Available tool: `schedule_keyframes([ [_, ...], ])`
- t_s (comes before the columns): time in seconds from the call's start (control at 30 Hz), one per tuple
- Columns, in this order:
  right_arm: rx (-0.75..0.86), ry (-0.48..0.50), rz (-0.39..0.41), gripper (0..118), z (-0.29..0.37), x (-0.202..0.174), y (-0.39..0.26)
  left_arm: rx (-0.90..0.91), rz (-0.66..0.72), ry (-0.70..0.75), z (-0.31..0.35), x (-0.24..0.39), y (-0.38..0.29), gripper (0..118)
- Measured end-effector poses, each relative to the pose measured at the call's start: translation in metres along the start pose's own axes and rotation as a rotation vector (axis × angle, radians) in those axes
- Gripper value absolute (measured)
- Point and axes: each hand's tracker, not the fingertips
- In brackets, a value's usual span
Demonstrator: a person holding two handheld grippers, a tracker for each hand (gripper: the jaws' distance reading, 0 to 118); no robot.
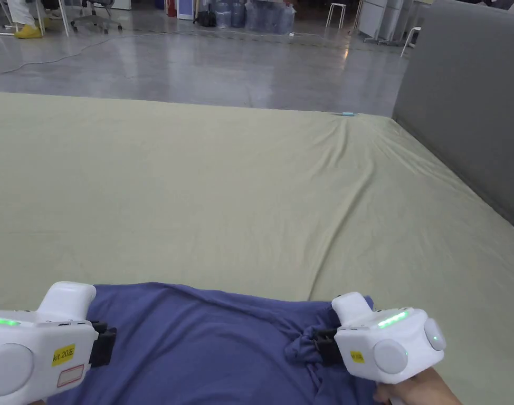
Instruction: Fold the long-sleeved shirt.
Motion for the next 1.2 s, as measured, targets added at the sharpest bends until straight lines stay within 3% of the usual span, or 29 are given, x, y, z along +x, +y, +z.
schedule_keyframes([
  [0.03,-0.020,0.005,-0.053,50,0.014,0.003,0.004,0.001,-0.001,0.004,0.003,0.001,0.000,0],
  [0.1,0.039,-0.008,-0.143,77,0.051,0.007,0.005,0.008,-0.004,0.012,0.009,-0.001,-0.001,0],
  [0.2,0.200,0.038,-0.179,79,0.106,0.011,-0.012,0.023,0.009,0.008,0.023,-0.003,-0.004,0],
  [0.33,0.182,0.022,-0.217,79,0.139,0.011,-0.038,0.030,0.020,0.004,0.033,-0.005,-0.012,0],
  [0.37,0.128,-0.001,-0.239,72,0.138,0.010,-0.041,0.031,0.020,0.000,0.034,-0.006,-0.014,0],
  [0.4,0.093,-0.038,-0.240,30,0.137,0.010,-0.043,0.032,0.020,0.001,0.034,-0.007,-0.014,0],
  [0.43,0.076,-0.060,-0.230,0,0.134,0.009,-0.045,0.030,0.021,0.006,0.032,-0.008,-0.014,0],
  [0.47,0.107,-0.104,-0.227,0,0.130,0.009,-0.049,0.029,0.022,0.009,0.029,-0.010,-0.012,0],
  [0.53,0.059,-0.042,-0.229,0,0.121,0.007,-0.053,0.031,0.025,0.013,0.022,-0.015,-0.006,0],
  [0.73,0.061,-0.025,-0.219,0,0.107,0.001,-0.029,0.039,0.091,0.099,-0.038,-0.046,0.056,1],
  [0.77,0.066,-0.026,-0.215,0,0.107,0.002,-0.023,0.035,0.113,0.127,-0.054,-0.055,0.067,26],
  [0.8,0.070,-0.022,-0.214,0,0.105,0.000,-0.022,0.026,0.131,0.138,-0.067,-0.063,0.074,86],
  [0.83,0.071,-0.014,-0.217,0,0.103,-0.001,-0.021,-0.004,0.155,0.172,-0.084,-0.069,0.083,111],
  [0.87,0.069,-0.008,-0.220,0,0.101,-0.002,-0.020,-0.048,0.176,0.202,-0.101,-0.076,0.089,116],
  [1.13,0.029,-0.027,-0.235,0,0.081,0.014,-0.013,-0.223,0.175,0.279,-0.171,-0.084,0.086,108],
  [1.17,0.024,-0.032,-0.237,0,0.080,0.019,-0.011,-0.224,0.165,0.287,-0.174,-0.081,0.084,95],
  [1.2,0.019,-0.035,-0.238,0,0.077,0.020,-0.009,-0.230,0.144,0.294,-0.175,-0.077,0.081,72],
])
